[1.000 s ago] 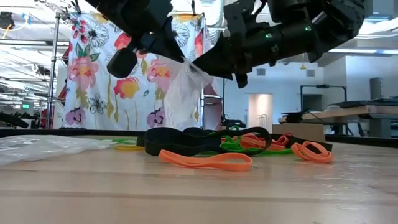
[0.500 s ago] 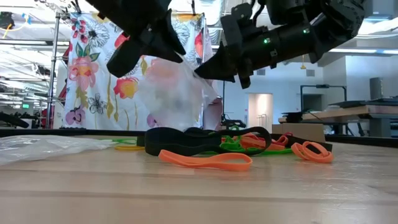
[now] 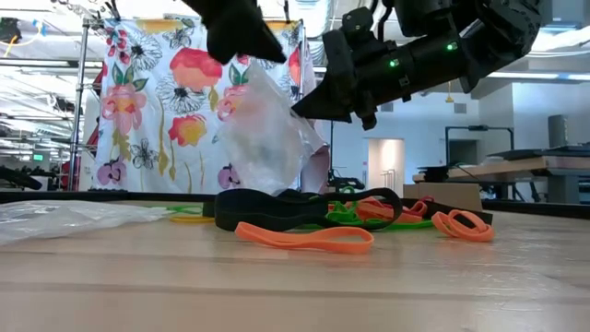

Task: Sort rubber bands
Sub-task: Open the transparent zip bag

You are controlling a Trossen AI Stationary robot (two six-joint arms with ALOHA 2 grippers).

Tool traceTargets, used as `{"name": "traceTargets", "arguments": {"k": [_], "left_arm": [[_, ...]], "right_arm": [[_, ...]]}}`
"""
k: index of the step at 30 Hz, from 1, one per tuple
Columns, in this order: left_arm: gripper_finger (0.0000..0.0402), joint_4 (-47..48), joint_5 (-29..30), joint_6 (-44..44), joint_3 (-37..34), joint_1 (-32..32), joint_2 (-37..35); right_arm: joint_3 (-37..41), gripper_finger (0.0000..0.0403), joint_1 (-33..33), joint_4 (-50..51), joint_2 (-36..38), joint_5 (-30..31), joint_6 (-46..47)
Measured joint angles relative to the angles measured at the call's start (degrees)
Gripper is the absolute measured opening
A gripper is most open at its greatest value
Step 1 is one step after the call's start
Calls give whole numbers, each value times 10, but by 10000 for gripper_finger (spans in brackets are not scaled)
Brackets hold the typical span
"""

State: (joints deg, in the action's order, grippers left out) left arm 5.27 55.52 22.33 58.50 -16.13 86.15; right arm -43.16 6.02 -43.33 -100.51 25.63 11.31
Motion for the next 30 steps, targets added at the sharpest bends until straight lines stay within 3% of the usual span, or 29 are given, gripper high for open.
{"name": "traceTargets", "arguments": {"k": [7,20,25,30], "left_arm": [[148,70,50,-57,0,4,0],[148,51,12,-118,0,19,1],[148,49,26,-48,0,19,2],[148,2,20,121,0,8,2]], "right_arm": [[0,0,0,10,0,15,-2],[-9,0,7,13,0,30,-14],[-10,0,8,16,0,29,-18],[-10,0,11,24,0,27,-32]]}}
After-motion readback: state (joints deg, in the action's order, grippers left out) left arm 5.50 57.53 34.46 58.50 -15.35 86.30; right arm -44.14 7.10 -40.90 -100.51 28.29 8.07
